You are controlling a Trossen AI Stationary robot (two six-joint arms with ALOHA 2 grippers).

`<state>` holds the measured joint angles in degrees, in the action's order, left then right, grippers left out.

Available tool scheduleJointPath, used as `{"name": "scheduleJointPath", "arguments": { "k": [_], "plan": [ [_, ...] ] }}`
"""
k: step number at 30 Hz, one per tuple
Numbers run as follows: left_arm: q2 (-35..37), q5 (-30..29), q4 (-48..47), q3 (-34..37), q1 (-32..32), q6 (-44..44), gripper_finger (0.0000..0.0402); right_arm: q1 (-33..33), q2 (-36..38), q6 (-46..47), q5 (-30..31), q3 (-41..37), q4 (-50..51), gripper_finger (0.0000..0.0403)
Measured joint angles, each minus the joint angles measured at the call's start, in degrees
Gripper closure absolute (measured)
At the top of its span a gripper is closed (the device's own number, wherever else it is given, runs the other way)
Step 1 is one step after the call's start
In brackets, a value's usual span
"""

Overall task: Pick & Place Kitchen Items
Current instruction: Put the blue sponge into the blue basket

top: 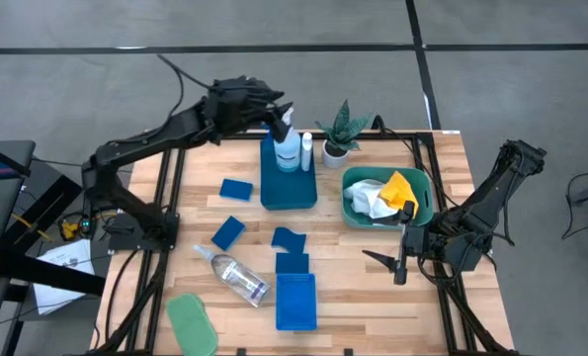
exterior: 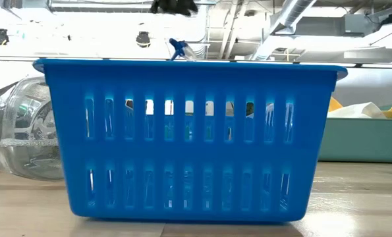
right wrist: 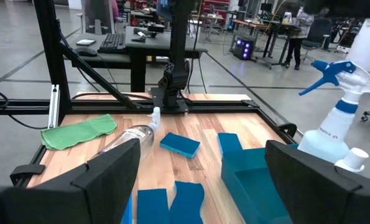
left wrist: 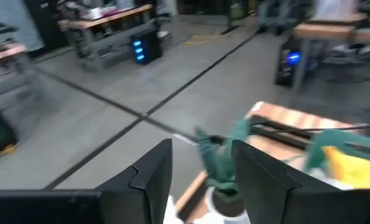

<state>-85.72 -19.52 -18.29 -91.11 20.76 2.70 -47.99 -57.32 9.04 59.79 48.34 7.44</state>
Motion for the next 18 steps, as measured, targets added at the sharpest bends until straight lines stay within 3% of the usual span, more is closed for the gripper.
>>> {"name": "scheduleJointPath", "arguments": {
  "k": [5,18],
  "plan": [
    [4.4,3.3,-5.3,0.0,-3.2,0.0,0.0236,0.0,0.0,0.0,0.0,0.0,-0.2,0.0067],
    [8.6,3.3,-32.1,0.0,-15.1,-3.4,0.0242,0.0,0.0,0.6,0.0,0.0,-0.2,0.0067]
  ]
}}
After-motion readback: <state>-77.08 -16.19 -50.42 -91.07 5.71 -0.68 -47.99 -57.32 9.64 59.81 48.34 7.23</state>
